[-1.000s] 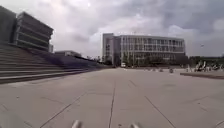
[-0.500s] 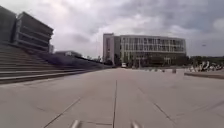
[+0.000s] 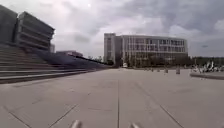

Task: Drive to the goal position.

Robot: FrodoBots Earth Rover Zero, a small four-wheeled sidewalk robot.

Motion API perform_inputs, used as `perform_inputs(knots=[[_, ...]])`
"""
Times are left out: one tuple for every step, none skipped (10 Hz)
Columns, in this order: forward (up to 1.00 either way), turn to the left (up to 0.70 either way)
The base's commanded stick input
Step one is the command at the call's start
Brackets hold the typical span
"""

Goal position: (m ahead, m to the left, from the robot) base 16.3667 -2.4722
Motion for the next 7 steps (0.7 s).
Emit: perform_inputs(knots=[[0.85, -0.01], [0.85, -0.08], [0.85, -0.25], [0.85, -0.02], [0.85, -0.01], [0.85, 0.00], [0.85, 0.00]])
